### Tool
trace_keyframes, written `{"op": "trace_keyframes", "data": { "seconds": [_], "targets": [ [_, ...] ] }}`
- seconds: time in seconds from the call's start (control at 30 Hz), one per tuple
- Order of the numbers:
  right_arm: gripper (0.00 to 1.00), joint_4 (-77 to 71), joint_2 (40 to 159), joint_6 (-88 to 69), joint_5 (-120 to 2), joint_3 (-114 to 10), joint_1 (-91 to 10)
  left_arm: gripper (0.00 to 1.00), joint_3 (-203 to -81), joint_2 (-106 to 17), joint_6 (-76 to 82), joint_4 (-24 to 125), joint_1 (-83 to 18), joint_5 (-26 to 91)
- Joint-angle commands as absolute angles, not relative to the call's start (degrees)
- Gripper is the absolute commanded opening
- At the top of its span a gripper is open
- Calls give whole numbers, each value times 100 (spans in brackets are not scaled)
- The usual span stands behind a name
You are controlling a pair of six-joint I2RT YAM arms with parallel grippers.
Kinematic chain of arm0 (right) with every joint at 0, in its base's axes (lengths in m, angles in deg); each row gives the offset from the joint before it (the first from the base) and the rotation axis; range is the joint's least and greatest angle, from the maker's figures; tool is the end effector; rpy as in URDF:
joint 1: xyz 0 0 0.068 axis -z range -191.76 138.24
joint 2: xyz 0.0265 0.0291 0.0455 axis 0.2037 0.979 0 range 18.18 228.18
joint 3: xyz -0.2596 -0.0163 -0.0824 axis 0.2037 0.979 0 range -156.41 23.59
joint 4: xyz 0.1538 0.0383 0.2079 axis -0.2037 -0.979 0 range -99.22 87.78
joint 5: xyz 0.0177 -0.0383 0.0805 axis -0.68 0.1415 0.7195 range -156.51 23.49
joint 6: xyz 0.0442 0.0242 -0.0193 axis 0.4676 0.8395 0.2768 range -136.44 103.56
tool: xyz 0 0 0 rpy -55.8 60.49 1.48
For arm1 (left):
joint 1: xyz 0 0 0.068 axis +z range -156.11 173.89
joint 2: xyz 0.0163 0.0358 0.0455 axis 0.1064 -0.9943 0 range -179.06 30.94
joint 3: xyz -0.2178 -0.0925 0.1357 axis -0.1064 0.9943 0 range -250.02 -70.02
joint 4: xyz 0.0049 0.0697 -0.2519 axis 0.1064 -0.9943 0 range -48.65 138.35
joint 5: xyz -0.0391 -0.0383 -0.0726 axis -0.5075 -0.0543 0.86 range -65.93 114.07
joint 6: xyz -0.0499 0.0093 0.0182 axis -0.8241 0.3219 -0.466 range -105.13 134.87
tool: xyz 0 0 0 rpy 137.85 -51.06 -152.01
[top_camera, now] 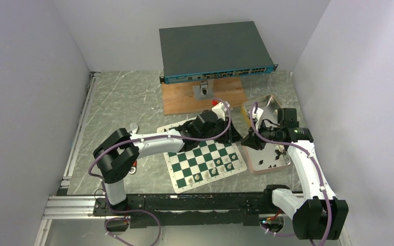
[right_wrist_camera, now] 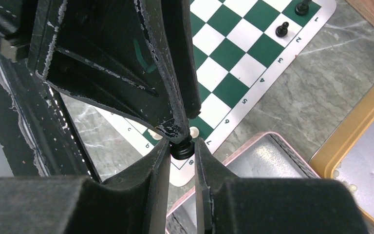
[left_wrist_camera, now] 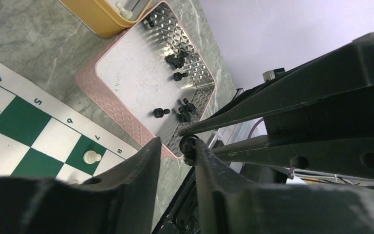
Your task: Set up the chess pieces on the board
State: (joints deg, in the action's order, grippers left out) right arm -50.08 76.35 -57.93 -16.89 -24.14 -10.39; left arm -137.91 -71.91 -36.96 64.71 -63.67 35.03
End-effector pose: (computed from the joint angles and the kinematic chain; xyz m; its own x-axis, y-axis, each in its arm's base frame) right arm 0.1841 0.0228 0.2698 -0.3821 -0.4203 -0.8230 -0.8517 0.5057 0.1372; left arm 0.2180 -0.3557 0.2449 -0.8331 -0.1279 -0.5381 0.4374 0.4431 -0.7825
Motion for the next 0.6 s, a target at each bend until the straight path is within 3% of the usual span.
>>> {"op": "trace_keyframes", "data": {
  "seconds": [0.0, 0.13, 0.33, 0.5, 0.57],
  "targets": [
    [9, -4813, 7583, -5783, -1553, -2414, -1096, 28, -14178, -7285, -3391, 6219, -6437, 3598],
    [9, -4819, 7584, -5792, -1571, -2414, -1106, 2, -14347, -7363, -3242, 5973, -6455, 3589],
    [10, -4821, 7572, -5807, -1584, -2405, -1106, 0, -14195, -7182, -3058, 5941, -6455, 3420],
    [52, -5029, 7565, -6049, -1516, -2452, -1106, 0, -13892, -6760, -2706, 5756, -6456, 2860],
    [64, -5074, 7517, -6118, -1493, -2443, -1105, 0, -13734, -6575, -2562, 5665, -6455, 2582]
  ]
}}
